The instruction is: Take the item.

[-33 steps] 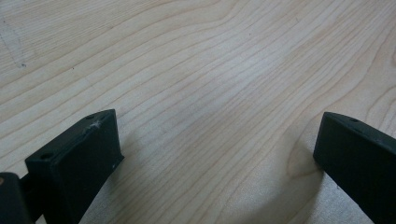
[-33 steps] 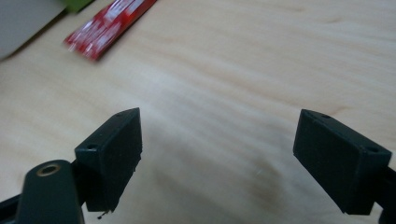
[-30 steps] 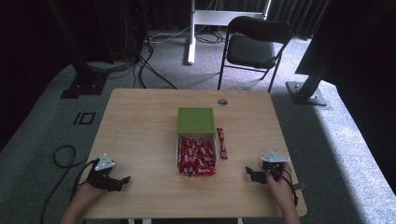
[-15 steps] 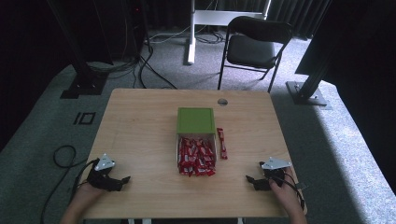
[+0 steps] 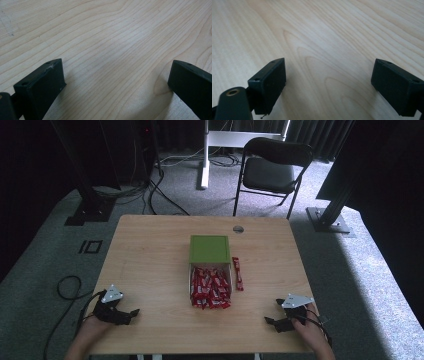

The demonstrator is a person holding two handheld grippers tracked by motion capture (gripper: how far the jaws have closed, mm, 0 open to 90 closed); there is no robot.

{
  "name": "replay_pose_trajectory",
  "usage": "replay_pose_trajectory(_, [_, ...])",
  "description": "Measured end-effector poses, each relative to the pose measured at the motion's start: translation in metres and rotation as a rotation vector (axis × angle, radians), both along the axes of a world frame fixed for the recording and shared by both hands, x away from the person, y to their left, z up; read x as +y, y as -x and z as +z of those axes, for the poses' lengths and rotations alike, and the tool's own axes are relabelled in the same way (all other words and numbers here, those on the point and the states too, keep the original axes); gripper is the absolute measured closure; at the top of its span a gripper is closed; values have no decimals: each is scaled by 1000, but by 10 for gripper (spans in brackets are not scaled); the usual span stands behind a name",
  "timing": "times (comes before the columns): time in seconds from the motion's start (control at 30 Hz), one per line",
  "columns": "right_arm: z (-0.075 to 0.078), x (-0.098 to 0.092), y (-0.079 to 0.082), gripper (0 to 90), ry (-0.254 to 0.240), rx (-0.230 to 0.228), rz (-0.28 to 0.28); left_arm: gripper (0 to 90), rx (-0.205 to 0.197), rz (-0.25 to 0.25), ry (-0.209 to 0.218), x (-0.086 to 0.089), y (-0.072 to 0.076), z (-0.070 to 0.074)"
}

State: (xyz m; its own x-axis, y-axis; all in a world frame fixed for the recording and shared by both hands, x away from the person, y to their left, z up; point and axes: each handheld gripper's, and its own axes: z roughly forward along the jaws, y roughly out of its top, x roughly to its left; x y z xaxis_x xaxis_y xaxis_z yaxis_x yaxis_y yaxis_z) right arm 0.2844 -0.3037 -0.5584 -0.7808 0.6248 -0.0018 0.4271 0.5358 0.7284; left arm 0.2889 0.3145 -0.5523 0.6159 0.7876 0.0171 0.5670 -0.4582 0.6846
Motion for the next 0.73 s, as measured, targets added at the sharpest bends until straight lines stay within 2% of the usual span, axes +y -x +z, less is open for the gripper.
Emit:
replay_pose_trajectory(0.07, [0, 0, 1, 126, 1, 0, 21, 16, 0, 0, 0, 0, 0, 0])
replay_pose_trajectory(0.73, [0, 0, 2, 126, -1, 3, 14, 16, 0, 0, 0, 0, 0, 0])
